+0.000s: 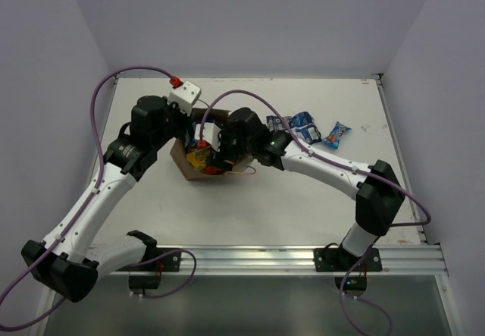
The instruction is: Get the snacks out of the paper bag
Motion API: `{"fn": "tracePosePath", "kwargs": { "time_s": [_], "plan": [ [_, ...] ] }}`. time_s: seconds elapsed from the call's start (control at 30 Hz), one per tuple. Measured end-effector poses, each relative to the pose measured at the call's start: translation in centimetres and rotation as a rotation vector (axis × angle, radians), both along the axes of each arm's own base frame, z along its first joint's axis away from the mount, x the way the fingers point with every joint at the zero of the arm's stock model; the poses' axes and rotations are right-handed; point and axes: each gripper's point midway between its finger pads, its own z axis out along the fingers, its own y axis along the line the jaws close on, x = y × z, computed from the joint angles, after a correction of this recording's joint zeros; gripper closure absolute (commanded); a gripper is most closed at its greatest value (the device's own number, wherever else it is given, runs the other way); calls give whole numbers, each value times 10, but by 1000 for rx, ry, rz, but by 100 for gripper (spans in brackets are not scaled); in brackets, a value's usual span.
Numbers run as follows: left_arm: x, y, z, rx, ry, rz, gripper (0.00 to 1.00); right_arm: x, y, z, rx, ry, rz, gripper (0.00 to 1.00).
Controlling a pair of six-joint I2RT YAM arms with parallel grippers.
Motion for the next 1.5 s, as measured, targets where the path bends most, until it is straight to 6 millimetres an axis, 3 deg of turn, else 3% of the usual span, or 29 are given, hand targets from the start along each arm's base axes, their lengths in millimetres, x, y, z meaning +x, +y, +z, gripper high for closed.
{"fn": "tracePosePath", "kwargs": {
  "time_s": [0.13,0.23,0.33,0.37,0.4,0.67,0.8,1.0,1.13,1.27,1.33,1.4,1.5],
  "plan": [
    [-1,-1,0,-5,-5,-6,100,18,8,-22,-24,-31,-34,24],
    [-1,-1,0,-5,-5,-7,100,28,10,-36,-46,-51,-60,36],
    [-1,-1,0,-5,-5,-7,100,33,10,-41,-53,-69,-69,60],
    [-1,-1,0,-5,-5,-7,100,34,11,-40,-49,-73,-71,74],
    [-1,-1,0,-4,-5,-7,100,35,12,-38,-44,-79,-71,79],
    [-1,0,0,-2,-14,-9,100,30,9,-34,-40,-61,-69,94],
    [-2,0,1,-3,-18,-9,100,22,3,-13,-10,-61,-67,99],
    [-1,2,0,5,-21,1,100,7,-15,54,100,-119,-80,100],
    [0,4,0,11,-24,11,100,0,-36,99,171,-169,-134,100],
    [0,5,1,12,-26,17,100,2,-71,119,229,-166,-273,100],
    [0,6,1,14,-26,24,100,7,-97,120,255,-137,-380,100],
    [1,7,1,16,-27,30,100,20,-136,112,290,-86,-541,100],
    [1,9,1,18,-29,36,100,42,-187,84,320,-4,-781,100]
  ]
}}
